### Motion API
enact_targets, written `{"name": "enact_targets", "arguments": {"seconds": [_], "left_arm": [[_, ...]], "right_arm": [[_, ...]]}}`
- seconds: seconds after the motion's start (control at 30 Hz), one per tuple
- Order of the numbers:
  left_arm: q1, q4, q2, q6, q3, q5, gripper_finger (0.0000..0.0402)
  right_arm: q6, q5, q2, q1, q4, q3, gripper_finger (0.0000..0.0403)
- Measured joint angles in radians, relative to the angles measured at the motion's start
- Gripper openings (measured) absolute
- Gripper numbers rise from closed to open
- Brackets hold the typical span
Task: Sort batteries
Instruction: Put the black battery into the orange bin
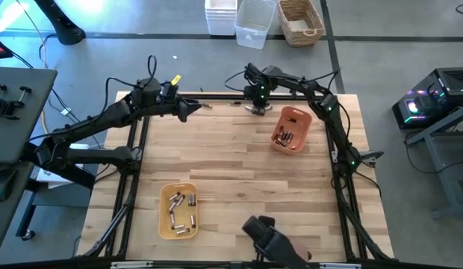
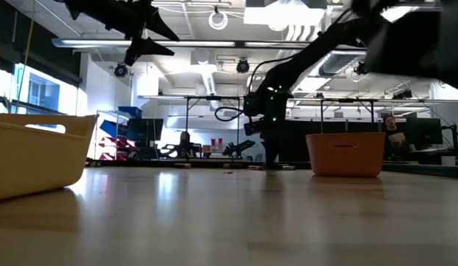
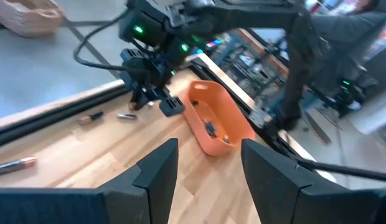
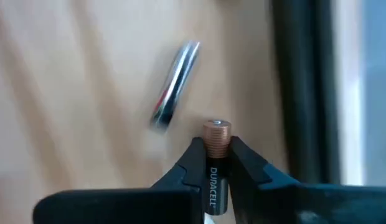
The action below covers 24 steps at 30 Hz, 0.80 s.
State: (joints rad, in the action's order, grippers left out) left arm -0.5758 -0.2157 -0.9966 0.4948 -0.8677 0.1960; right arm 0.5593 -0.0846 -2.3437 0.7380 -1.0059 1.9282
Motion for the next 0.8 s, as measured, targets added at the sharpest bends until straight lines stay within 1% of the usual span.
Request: {"name": "enact_targets", "arguments": {"seconds": [0.03, 0.1, 0.2, 0.27, 0.37, 0.43, 0.5, 0.57, 0.7, 0.8], "left_arm": [[0.0, 0.0, 0.0, 0.0, 0.0, 0.023, 0.017], [0.0, 0.002, 0.0, -0.001, 0.0, 0.061, 0.017], [0.001, 0.002, 0.0, -0.001, 0.0, 0.066, 0.017], [0.001, 0.003, 0.0, -0.008, 0.0, 0.066, 0.017], [0.0, 0.003, 0.0, -0.035, 0.0, 0.068, 0.017], [0.0, 0.003, 0.0, -0.037, 0.0, 0.086, 0.017], [0.0, 0.003, 0.0, -0.038, 0.0, 0.118, 0.017], [0.0, 0.003, 0.0, -0.051, 0.0, 0.135, 0.017], [0.001, 0.003, 0.0, -0.069, 0.0, 0.136, 0.017], [0.0, 0.003, 0.0, -0.105, 0.0, 0.136, 0.017]], "right_arm": [[0.0, -0.007, 0.015, 0.0, -0.023, 0.001, 0.0022], [-0.001, -0.019, 0.054, 0.0, -0.008, 0.017, 0.0022], [-0.012, -0.052, 0.132, 0.001, -0.018, 0.023, 0.0022], [-0.047, -0.082, 0.166, 0.002, -0.04, 0.023, 0.0022], [-0.153, -0.176, 0.238, -0.001, -0.144, 0.021, 0.0022], [-0.179, -0.196, 0.295, -0.017, -0.24, 0.006, 0.0022], [-0.203, -0.151, 0.346, -0.036, -0.284, -0.063, 0.0022], [-0.252, -0.135, 0.407, -0.049, -0.269, -0.18, 0.0022], [-0.405, -0.122, 0.595, -0.058, -0.153, -0.461, 0.0022], [-0.519, -0.064, 0.702, -0.06, -0.022, -0.647, 0.0022]]}}
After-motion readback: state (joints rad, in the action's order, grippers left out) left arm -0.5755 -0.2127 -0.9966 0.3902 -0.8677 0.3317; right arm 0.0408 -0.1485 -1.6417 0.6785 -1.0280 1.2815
